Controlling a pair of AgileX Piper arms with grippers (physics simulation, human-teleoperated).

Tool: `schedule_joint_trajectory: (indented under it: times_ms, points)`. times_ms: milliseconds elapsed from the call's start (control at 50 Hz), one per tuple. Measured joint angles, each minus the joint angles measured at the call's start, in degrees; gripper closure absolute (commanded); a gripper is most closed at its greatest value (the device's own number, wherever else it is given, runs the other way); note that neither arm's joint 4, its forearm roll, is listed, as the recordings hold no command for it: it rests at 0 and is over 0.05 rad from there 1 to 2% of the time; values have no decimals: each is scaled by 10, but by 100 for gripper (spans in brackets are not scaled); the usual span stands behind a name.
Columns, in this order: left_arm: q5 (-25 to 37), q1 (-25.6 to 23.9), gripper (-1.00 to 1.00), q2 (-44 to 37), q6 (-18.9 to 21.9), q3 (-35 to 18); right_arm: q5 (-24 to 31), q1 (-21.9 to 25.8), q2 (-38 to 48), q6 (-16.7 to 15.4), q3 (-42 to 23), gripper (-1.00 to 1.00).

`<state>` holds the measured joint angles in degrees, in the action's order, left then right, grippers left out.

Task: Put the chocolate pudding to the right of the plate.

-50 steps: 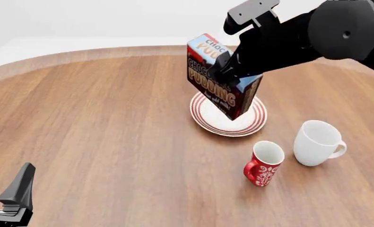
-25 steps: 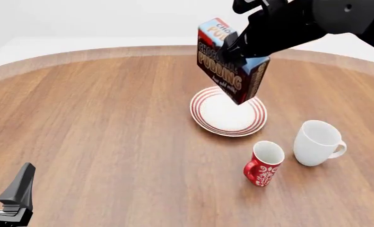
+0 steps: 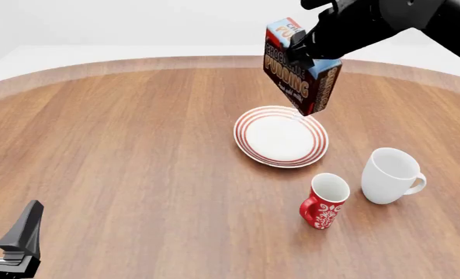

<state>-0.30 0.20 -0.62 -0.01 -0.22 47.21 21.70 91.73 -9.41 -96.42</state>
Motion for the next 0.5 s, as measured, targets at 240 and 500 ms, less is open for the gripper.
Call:
schedule_joint_trajectory:
  times_ms: [240,500]
  points:
    - [0,0,-100,0,0,0,-2,-39,27,8,-18,100]
    - [0,0,-100,0,0,0,-7,-66,46,26,-24,100]
